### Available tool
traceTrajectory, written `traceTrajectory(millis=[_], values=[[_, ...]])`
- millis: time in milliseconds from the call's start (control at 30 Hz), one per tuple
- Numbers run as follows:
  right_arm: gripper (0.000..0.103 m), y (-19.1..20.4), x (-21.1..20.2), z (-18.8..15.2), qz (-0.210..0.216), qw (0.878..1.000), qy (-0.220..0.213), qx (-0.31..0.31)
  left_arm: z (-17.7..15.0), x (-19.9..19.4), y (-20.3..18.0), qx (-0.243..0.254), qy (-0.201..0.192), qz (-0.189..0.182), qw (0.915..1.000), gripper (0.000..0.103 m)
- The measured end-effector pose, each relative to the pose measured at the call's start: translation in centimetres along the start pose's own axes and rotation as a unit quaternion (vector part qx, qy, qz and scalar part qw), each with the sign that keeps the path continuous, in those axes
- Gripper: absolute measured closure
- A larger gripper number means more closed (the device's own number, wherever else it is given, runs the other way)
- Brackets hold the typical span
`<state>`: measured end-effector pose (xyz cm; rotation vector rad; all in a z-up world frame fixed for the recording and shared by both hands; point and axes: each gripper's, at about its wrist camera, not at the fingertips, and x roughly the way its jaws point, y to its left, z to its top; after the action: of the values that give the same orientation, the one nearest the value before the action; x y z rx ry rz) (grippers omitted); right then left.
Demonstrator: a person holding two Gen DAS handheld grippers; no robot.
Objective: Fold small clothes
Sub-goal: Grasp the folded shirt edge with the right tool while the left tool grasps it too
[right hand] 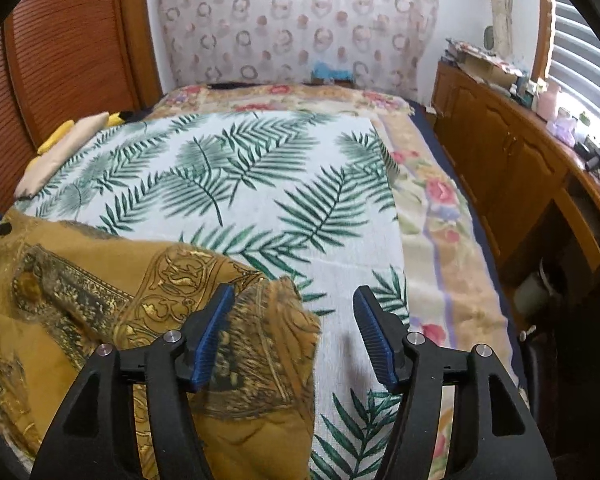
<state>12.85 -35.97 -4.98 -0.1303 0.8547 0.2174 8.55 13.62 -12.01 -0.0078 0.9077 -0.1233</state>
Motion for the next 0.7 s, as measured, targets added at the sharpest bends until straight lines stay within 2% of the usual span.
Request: traceTrajectory(millis=[167, 333, 600, 700], values=[[0.036, -0.1, 0.7, -0.5, -0.004, 1.0, 0.013, 0.004, -0.1, 0.1, 0.1, -0.002, -0.008, -0.002, 1.0, 0.044], [0.027, -0.8, 1.2, -0.5, -0.003, 1.0, 0.019, 0.021, -0.3, 0.0, 0.2, -0.002, -0.013, -0.002, 0.9999, 0.043], [0.027, -1.3, 1.3, -1.0, 0.043, 0.998, 0.034, 0.041, -0.3, 0.1, 0.1, -0.002, -0.013, -0.001, 0.9999, 0.043], [0.036, -0.6, 1.1, -1.2, 0.055, 0.998, 0.036, 0.026, -0.2, 0.1, 0.1, -0.001, -0.009, -0.002, 1.0, 0.043]])
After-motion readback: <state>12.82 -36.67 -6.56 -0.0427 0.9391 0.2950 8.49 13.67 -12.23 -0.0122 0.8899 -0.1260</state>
